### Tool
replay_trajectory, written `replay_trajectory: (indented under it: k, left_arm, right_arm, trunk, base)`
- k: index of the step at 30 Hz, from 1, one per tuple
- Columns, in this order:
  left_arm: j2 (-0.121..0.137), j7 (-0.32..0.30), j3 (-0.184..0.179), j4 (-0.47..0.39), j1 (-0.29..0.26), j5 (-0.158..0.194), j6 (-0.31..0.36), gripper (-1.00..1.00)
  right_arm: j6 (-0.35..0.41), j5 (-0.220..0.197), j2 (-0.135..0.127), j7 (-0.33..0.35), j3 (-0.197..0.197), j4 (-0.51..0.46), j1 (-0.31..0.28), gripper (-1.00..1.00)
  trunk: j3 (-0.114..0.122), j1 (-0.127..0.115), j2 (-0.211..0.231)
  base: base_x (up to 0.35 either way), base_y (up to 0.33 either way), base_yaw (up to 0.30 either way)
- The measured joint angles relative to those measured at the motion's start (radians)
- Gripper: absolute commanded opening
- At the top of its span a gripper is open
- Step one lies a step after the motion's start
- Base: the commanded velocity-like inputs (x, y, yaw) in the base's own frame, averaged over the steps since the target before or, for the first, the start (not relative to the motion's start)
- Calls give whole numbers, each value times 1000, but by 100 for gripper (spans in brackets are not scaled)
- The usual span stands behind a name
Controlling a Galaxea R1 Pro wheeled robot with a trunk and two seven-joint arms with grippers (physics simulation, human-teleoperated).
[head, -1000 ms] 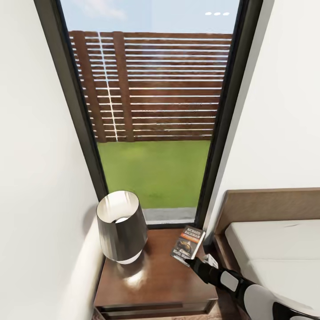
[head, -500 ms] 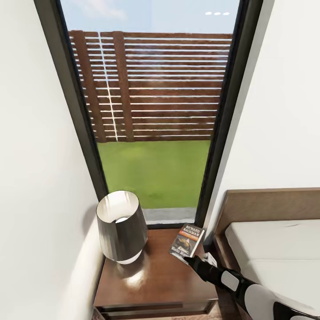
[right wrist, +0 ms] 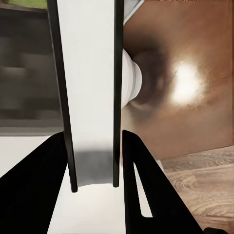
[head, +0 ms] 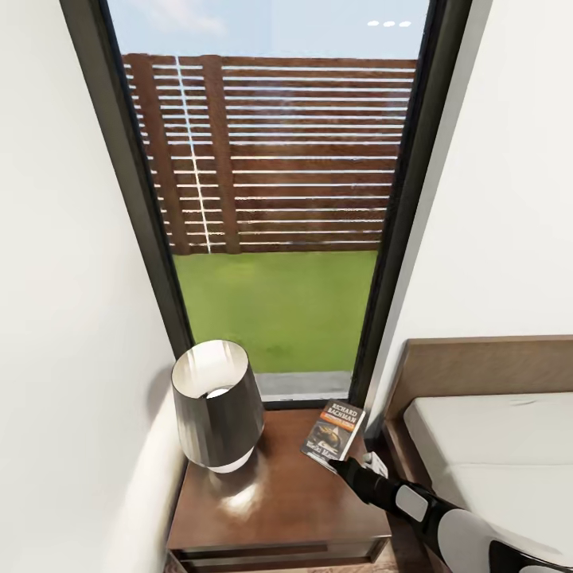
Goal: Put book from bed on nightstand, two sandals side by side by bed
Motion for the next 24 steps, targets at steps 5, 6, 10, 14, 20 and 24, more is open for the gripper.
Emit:
replay_trajectory:
  k: [5,6,10,14,20,24]
  left_arm:
    - [-1,0,0,0,0,0,1,100]
    - [-1,0,0,0,0,-1,1,100]
    - [-1,0,0,0,0,-1,1,100]
    - [-1,0,0,0,-1,-1,2,100]
    - [-2,1,-1,-1,-1,0,3,100]
    - [-3,2,-1,-1,-1,1,4,100]
  right_arm:
    - [2,-2,-1,-4,-1,-1,-1,-100]
    - [3,-2,-1,-5,-2,-2,-1,-100]
    - [8,-2,-2,-7,-7,-2,-3,-100]
    - [12,-3,-2,-14,-14,-3,-6,-100]
    - [16,-3,0,-55,-19,-1,-24,-100]
    - [17,-3,1,-78,-19,0,-29,-100]
  trunk:
    - [-16,19,-35]
    - [-19,23,-42]
    - [-31,38,-70]
    - [-44,54,-98]
    - [-63,77,-140]
    - [-75,92,-168]
  base:
    - [0,0,0]
    - [0,0,0]
    - [0,0,0]
    - [0,0,0]
    - [0,0,0]
    - [0,0,0]
